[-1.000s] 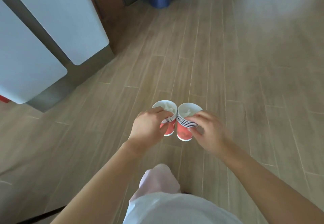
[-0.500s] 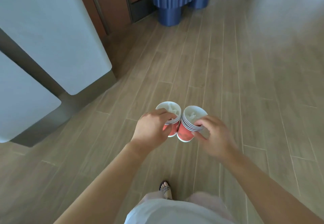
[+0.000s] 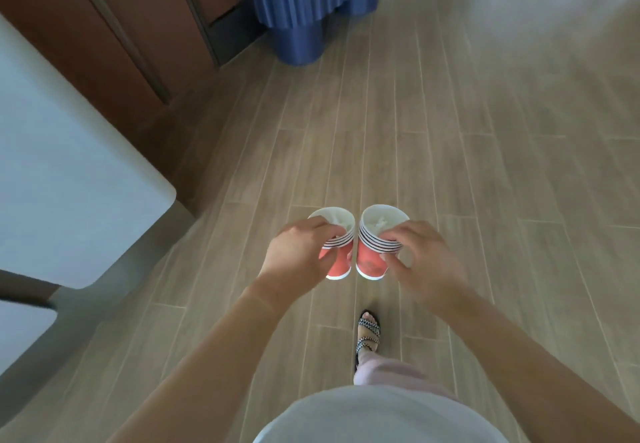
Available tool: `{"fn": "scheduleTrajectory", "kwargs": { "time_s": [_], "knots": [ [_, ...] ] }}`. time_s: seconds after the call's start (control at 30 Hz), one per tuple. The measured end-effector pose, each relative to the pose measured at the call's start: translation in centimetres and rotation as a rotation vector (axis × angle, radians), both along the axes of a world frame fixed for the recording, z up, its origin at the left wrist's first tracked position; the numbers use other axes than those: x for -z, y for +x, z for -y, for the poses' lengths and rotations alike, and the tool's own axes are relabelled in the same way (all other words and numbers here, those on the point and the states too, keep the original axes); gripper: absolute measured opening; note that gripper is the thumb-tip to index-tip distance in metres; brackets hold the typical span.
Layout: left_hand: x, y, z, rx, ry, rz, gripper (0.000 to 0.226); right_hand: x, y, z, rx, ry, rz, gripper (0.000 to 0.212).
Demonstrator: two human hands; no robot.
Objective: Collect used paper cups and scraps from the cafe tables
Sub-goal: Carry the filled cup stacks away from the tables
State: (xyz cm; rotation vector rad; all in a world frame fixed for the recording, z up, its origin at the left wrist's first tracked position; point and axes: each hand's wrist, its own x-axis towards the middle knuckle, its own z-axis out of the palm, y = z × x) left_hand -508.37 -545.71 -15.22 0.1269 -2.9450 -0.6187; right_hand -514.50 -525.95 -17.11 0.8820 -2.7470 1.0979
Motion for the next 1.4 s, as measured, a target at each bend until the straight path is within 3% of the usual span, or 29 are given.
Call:
{"fn": "scheduleTrajectory", "kwargs": {
  "time_s": [0.33, 0.67, 1.1, 1.4],
  "knots": [
    [-1.4, -22.9, 8.9, -0.050, 0.033, 0.011, 0.029, -1.9, -23.8, 9.4, -0.095, 0.033, -0.009, 0.025],
    [-0.9, -44.6, 24.2, -0.141, 0.080, 0.005, 0.027, -1.3, -46.8, 25.1, -0.196, 0.039, -0.051, 0.023],
    [-2.1, -70.9, 39.4, -0.036, -0.013, 0.063, 0.024, -2.1, -71.9, 39.5, -0.095, 0.036, -0.056, 0.024],
    [-1.6, -95.3, 46.0, -0.034, -0.022, 0.039, 0.029, -2.0, -95.8, 46.6, -0.078, 0.054, -0.039, 0.021]
  ]
}}
